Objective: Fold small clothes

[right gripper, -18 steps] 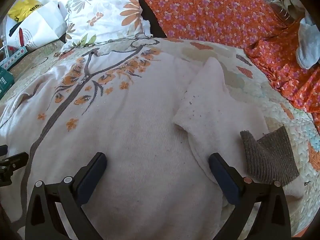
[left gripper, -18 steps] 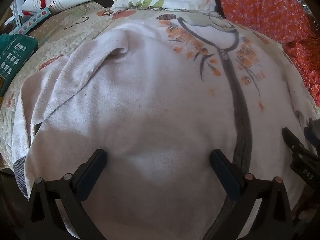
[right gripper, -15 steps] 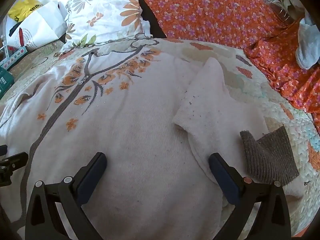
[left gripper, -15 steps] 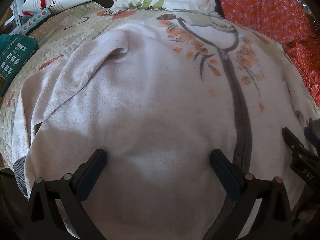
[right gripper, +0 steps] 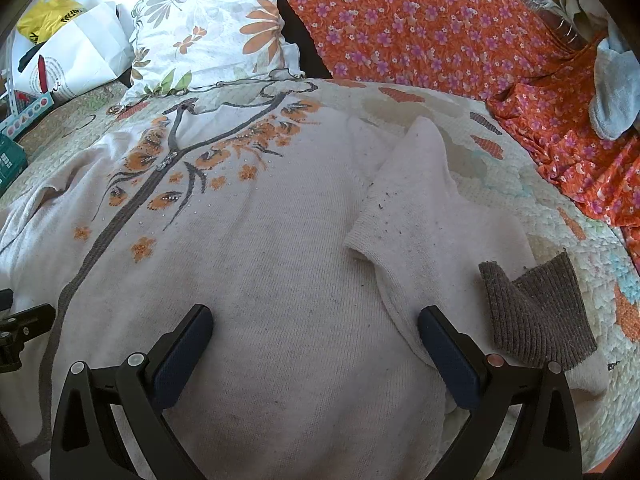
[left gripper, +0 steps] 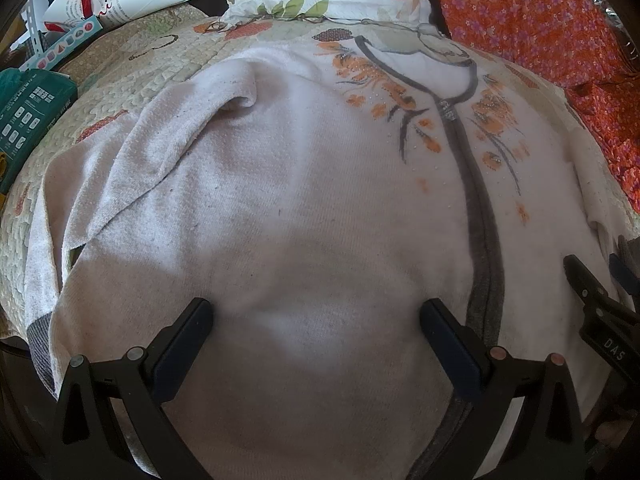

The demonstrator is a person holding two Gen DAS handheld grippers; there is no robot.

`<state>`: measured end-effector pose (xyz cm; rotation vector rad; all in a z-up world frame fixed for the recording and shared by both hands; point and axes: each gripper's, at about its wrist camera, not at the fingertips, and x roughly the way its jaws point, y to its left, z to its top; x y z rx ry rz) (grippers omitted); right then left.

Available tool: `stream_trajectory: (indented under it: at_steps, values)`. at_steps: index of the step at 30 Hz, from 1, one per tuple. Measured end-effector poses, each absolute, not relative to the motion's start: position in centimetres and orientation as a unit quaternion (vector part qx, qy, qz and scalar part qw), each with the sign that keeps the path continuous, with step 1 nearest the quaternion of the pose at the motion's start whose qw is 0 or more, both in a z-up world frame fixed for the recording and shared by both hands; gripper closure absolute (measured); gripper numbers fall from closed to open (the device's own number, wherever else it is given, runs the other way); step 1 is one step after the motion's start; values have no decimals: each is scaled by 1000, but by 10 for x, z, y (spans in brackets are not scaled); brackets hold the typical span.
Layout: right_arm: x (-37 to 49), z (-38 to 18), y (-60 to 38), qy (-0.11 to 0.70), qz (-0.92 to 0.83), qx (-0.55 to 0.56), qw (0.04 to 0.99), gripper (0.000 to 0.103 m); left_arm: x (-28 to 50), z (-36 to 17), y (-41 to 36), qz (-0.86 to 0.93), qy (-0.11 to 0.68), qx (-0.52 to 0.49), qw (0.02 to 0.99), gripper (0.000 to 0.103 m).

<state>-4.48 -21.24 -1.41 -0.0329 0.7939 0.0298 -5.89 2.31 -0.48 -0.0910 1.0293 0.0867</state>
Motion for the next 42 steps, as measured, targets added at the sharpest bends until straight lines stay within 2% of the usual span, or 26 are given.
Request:
stream_trajectory:
  at_steps: [42]
  values:
    - [-46, -14, -212, 384, 13, -17, 923, 0, -59, -4, 25, 42, 487, -43, 872, 0]
